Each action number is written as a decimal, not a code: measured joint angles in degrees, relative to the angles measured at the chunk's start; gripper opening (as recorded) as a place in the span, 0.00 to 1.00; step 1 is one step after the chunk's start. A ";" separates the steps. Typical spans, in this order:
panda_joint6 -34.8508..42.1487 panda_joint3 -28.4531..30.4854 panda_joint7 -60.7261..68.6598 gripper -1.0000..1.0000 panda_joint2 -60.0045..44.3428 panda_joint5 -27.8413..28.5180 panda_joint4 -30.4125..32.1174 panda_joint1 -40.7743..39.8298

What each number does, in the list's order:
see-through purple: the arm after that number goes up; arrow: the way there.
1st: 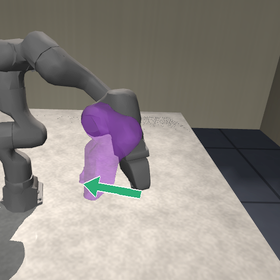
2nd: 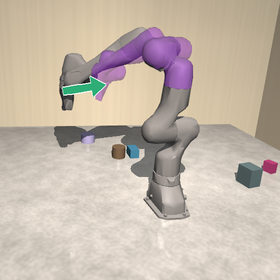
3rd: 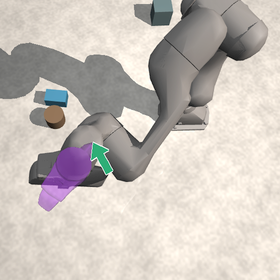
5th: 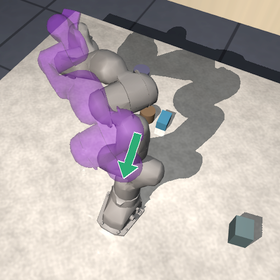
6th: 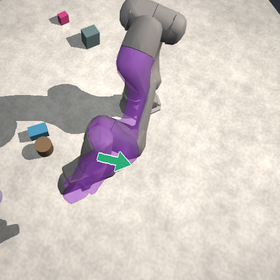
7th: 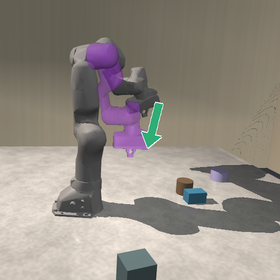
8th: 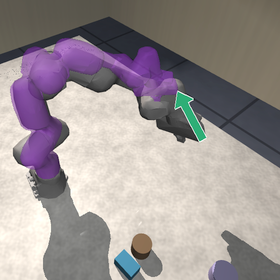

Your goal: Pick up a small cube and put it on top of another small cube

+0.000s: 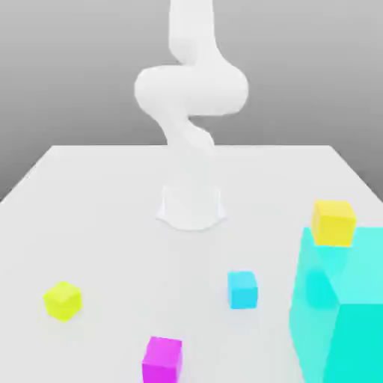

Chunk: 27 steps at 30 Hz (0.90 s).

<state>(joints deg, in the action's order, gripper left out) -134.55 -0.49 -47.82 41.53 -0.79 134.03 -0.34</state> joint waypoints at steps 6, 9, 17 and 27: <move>-8.67 -1.98 -4.66 0.50 -12.53 -2.26 8.04 0.53; -13.07 -3.52 -7.32 0.50 -18.76 -2.82 12.14 0.76; -24.85 -8.12 -17.94 0.50 -35.34 0.57 23.13 0.52; -31.60 -10.78 -11.57 0.50 -39.13 -0.27 34.46 6.84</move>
<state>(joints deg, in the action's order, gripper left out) -166.15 -11.28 -59.39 2.41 -1.06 168.49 6.51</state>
